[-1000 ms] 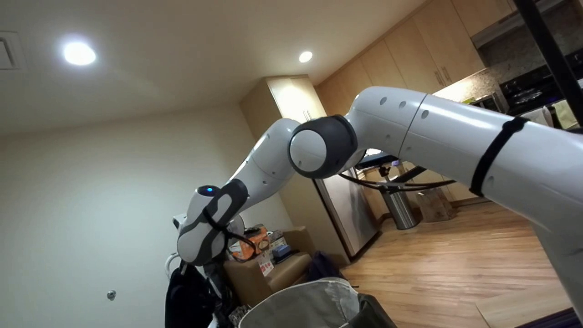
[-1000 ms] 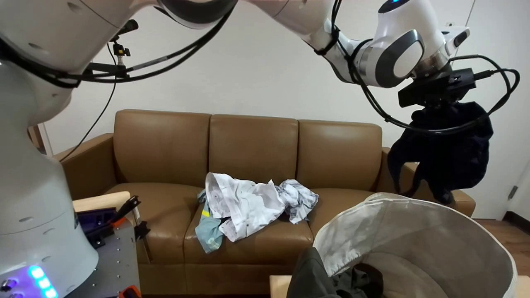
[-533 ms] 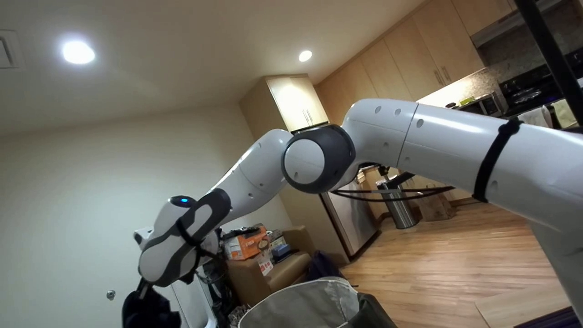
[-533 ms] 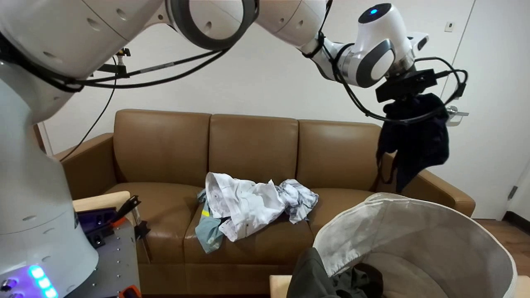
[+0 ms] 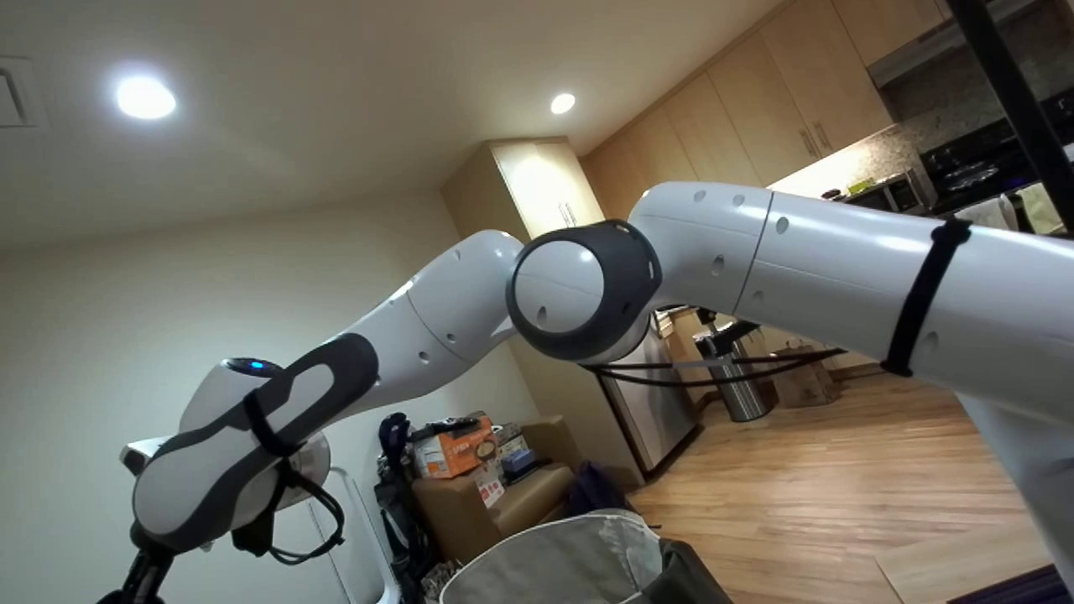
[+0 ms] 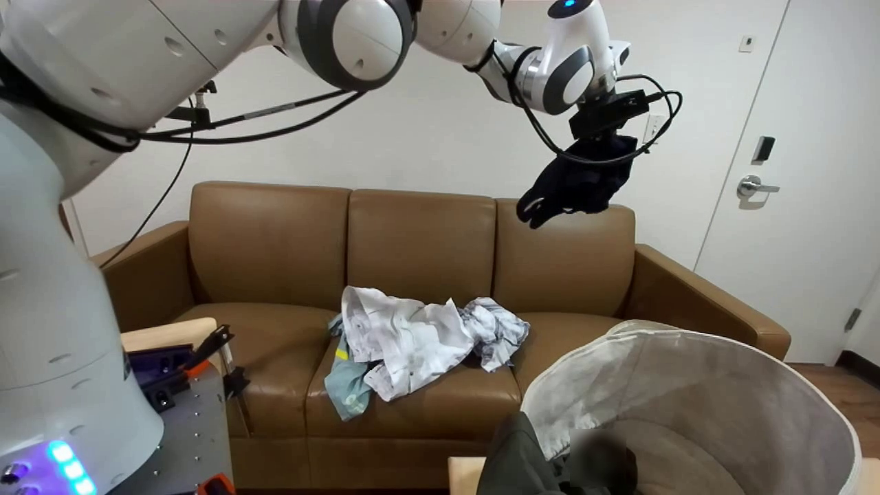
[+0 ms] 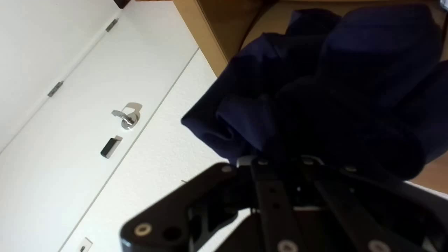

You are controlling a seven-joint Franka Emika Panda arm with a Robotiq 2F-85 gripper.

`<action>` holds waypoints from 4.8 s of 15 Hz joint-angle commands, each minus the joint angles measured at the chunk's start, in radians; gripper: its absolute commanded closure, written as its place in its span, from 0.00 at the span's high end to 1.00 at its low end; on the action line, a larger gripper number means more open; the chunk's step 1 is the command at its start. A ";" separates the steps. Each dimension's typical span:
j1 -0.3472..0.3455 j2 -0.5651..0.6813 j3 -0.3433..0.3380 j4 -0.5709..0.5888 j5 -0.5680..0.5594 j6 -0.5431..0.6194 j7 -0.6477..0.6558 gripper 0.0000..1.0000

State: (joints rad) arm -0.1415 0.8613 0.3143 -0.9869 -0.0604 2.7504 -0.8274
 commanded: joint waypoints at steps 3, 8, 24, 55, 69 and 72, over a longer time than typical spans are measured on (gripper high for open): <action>0.008 0.015 0.018 -0.030 0.054 0.031 -0.024 0.08; 0.000 0.052 0.197 -0.175 0.100 0.090 -0.101 0.08; -0.012 0.131 0.180 -0.346 0.066 0.145 -0.110 0.08; 0.249 0.342 -0.161 -0.196 -0.087 -0.289 0.054 0.07; 0.220 0.414 0.002 0.021 -0.006 -0.424 -0.063 0.88; 0.184 0.362 0.089 0.035 0.040 -0.508 -0.121 1.00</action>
State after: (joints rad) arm 0.0877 1.2666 0.3224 -0.9716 -0.0692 2.3299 -0.8690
